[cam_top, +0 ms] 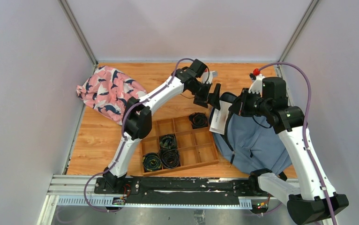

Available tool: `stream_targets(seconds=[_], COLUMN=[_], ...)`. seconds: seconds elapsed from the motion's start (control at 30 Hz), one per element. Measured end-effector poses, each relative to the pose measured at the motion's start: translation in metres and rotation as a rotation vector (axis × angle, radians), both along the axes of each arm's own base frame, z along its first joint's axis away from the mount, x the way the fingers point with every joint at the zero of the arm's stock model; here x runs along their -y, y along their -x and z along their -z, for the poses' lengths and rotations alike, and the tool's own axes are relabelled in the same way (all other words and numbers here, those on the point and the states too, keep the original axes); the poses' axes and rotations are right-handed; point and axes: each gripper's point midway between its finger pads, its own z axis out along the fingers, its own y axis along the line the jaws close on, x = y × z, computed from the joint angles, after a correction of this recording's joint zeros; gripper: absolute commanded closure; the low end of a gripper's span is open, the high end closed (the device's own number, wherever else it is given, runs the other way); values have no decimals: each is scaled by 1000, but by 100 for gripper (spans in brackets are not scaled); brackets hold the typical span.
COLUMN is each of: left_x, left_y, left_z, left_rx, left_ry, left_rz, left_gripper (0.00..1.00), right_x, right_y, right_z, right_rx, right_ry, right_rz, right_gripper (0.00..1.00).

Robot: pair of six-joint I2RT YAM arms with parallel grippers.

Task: Pack the student bag
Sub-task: Place the book in the student bag.

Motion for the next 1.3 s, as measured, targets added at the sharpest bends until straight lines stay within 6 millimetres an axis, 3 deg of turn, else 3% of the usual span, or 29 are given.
stream_targets(seconds=[0.17, 0.37, 0.47, 0.6, 0.8, 1.07, 1.2, 1.3], left_x=[-24, -40, -31, -13, 16, 26, 30, 45], left_y=[-5, 2, -2, -9, -14, -12, -12, -15], left_z=[-27, -49, -55, -60, -43, -23, -24, -30], left_rx=[91, 175, 195, 185, 145, 108, 92, 88], left_ry=[-6, 123, 203, 301, 332, 314, 326, 363], left_rz=[-73, -211, -225, -217, -187, -176, -169, -141], left_gripper=[0, 2, 10, 10, 9, 10, 10, 10], right_x=[0, 0, 0, 0, 0, 0, -1, -2], right_y=[0, 0, 0, 0, 0, -1, -3, -3], right_z=[0, 0, 0, 1, 2, 2, 5, 5], right_rx=[1, 0, -1, -3, -4, -6, -14, -18], right_ry=[-1, -2, -2, -2, -3, -3, -1, -5], right_rz=[0, 2, 2, 2, 3, 3, 3, -1], right_gripper=[96, 96, 96, 96, 96, 96, 96, 96])
